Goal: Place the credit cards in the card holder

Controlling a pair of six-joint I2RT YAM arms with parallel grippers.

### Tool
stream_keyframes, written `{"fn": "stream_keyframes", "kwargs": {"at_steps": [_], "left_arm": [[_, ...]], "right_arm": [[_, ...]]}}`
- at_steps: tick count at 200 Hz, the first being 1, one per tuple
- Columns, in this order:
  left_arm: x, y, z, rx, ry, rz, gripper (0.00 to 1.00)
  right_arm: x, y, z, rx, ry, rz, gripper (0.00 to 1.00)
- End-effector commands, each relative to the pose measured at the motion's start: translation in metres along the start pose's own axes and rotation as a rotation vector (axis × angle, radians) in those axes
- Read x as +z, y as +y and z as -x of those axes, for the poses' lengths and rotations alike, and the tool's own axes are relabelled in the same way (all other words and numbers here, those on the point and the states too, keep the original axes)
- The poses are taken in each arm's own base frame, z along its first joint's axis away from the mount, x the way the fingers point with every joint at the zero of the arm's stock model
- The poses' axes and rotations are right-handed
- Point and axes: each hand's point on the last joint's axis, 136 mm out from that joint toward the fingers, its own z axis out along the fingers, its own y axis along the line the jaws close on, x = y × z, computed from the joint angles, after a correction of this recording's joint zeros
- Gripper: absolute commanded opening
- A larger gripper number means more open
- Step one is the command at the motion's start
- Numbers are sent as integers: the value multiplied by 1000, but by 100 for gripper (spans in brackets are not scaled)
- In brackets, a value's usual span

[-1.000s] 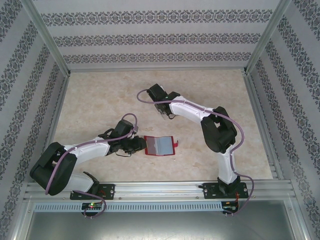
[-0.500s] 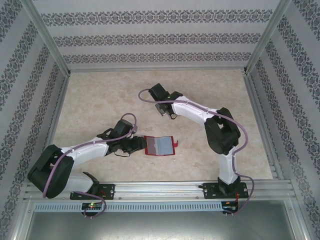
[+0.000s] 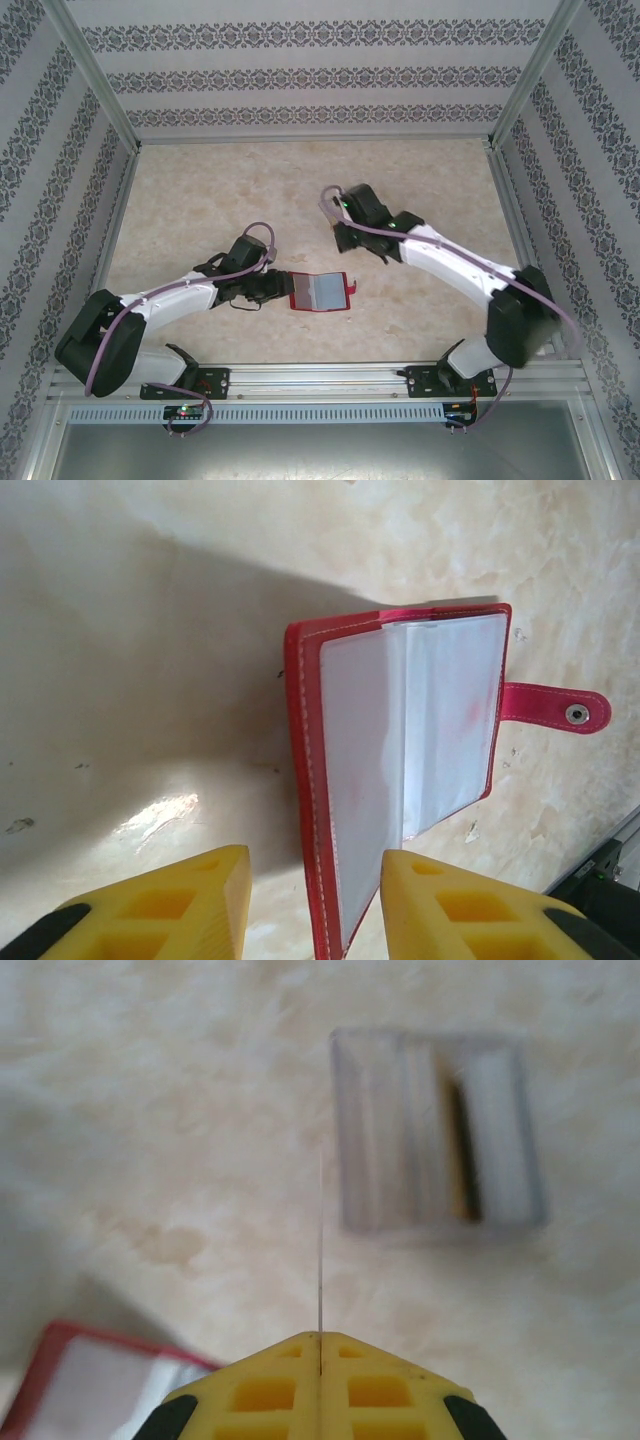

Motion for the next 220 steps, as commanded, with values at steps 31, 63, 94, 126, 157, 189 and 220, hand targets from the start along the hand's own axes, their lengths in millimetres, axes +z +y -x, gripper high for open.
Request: {"fn": "stream_keyframes", "kwargs": {"at_steps": [31,63,94,126,157,189,220], "left_arm": [[7,5,-8,32,65,42,23],[11,10,-5,40,69,76,13],[14,17,-3,47,69,110,7],[17,21,-3,36,71,126,5],[20,24,-5,28,83,132,4],[24,25,-7,16,89,122,4],[24,26,-8,10,92,123,3]], "right_arm": [[-29,46,-61,281,75,495,0],[-16,56,-94,354,175,630,0],[-2,51,-109,389,220,645,0],[10,40,-109,465,225,687,0],[18,35,-116,495,254,702,0],[24,37,-121,503,278,718,0],[30,37,-123,521,286,723,0]]}}
